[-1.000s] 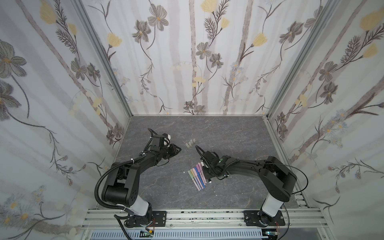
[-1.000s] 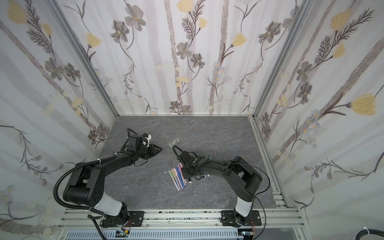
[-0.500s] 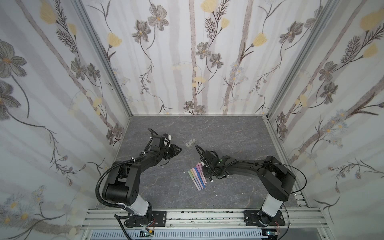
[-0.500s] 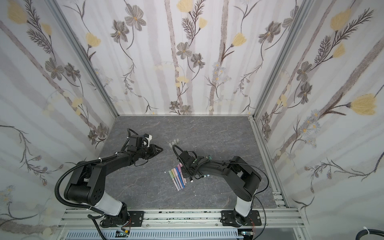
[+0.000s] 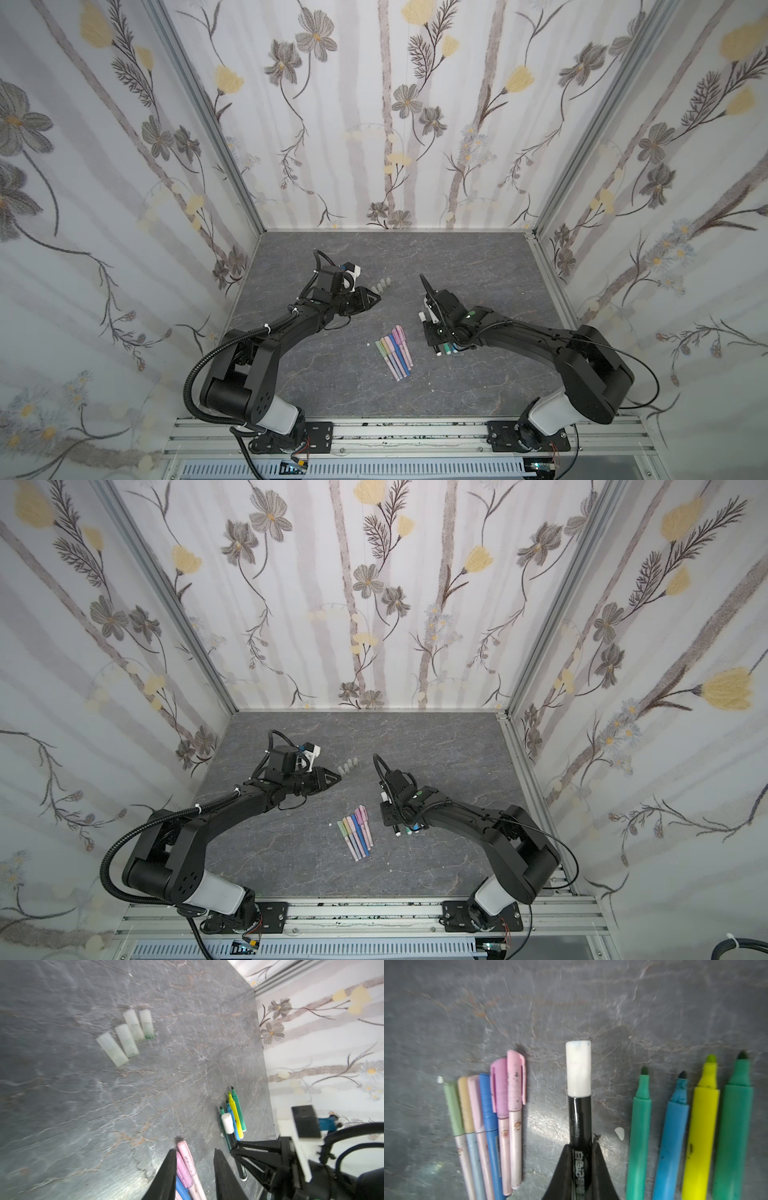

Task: Open the pen caps
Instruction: 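Lift the black marker toward the left gripper while the left approaches its white cap, then close the left gripper on the white cap and pull it off the marker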

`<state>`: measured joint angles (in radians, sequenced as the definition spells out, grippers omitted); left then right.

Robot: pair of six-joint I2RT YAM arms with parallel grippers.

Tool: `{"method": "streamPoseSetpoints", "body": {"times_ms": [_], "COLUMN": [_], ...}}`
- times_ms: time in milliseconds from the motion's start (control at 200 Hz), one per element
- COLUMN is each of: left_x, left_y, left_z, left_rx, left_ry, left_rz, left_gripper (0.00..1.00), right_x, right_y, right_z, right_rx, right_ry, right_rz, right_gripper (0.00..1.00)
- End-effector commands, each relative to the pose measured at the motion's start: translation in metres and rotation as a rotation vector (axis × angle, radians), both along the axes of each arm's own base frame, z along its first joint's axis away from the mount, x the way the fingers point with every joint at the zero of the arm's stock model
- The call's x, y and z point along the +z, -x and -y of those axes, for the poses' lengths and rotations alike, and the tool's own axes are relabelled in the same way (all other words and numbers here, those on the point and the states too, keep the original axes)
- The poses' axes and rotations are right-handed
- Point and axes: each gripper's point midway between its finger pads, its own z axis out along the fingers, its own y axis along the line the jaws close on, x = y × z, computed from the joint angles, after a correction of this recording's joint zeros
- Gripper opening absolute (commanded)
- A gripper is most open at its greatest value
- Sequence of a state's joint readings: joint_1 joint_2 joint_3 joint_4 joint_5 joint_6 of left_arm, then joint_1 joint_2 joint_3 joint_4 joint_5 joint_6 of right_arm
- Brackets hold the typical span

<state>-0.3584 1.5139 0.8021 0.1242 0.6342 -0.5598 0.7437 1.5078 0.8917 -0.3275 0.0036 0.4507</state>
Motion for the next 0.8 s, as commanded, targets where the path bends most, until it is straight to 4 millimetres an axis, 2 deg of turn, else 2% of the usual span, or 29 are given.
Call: {"method": "streamPoseSetpoints", "body": {"times_ms": [0,130,305,560,794], "left_x": [0.014,0.02,0.027,0.029,0.026], "left_y": [0.007,0.017,0.023,0.024,0.02], "left_z": [0.026,0.056,0.084,0.102,0.108], "left_rx": [-0.056,-0.106,-0.145,-0.169,-0.166], "left_ry": [0.067,0.125,0.194,0.221,0.24], "left_rz": [0.02,0.03,0.03,0.033,0.029], "left_gripper": [0.31,0.31,0.31,0.31,0.32], "right_x": [0.024,0.045,0.052,0.054,0.058], "right_y": [-0.002,-0.006,-0.005,-0.003,-0.006], "right_z": [-0.008,-0.008,-0.011,-0.016,-0.019], "right_rx": [0.046,0.041,0.046,0.051,0.057], "right_ry": [-0.104,-0.181,-0.216,-0.249,-0.262], "right_rz": [0.039,0.066,0.066,0.063,0.068], "right_gripper": [0.0,0.0,0.0,0.0,0.0]}}
